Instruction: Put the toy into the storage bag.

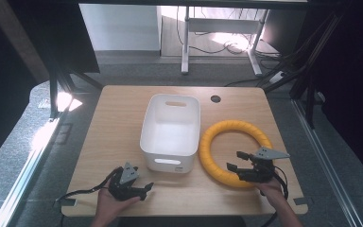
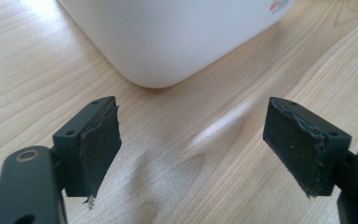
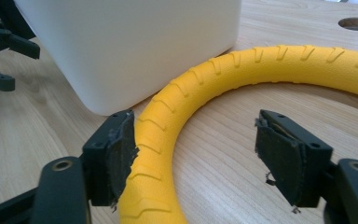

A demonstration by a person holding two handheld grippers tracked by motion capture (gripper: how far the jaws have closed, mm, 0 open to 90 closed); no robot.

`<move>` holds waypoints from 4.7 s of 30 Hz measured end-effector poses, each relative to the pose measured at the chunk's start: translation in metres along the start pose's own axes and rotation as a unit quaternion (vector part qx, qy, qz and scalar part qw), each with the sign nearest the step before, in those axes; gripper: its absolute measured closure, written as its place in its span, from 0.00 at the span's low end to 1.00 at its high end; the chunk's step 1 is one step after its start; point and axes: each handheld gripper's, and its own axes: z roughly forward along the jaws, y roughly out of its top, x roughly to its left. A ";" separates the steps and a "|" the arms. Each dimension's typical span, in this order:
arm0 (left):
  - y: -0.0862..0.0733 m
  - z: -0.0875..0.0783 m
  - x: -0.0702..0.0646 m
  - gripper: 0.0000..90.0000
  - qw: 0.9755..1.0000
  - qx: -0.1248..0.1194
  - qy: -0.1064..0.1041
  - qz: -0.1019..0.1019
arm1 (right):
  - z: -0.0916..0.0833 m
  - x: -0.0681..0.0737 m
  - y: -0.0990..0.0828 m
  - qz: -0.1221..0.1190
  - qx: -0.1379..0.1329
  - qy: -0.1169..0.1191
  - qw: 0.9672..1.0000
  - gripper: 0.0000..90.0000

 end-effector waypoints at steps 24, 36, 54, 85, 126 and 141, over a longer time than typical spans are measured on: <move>0.002 -0.006 0.004 0.22 1.000 0.002 0.009 -0.004 | -0.006 -0.001 -0.002 -0.010 0.029 -0.003 1.000 0.30; 0.002 0.002 0.003 0.22 1.000 0.018 -0.001 -0.004 | -0.013 0.004 0.007 -0.040 0.065 0.001 0.997 0.29; 0.000 0.005 0.000 0.22 1.000 0.030 -0.007 0.002 | -0.019 0.000 0.029 -0.066 0.089 0.030 0.993 0.34; -0.001 0.008 -0.002 0.22 0.999 0.035 -0.009 0.006 | 0.030 0.010 0.050 -0.118 0.281 0.080 0.949 0.34; -0.002 0.009 -0.002 0.22 0.999 0.036 -0.012 0.005 | 0.062 0.026 0.019 -0.204 0.423 0.092 0.878 0.50; -0.002 0.009 -0.002 0.22 0.999 0.037 -0.012 0.007 | 0.065 0.026 0.023 -0.207 0.432 0.090 0.873 0.56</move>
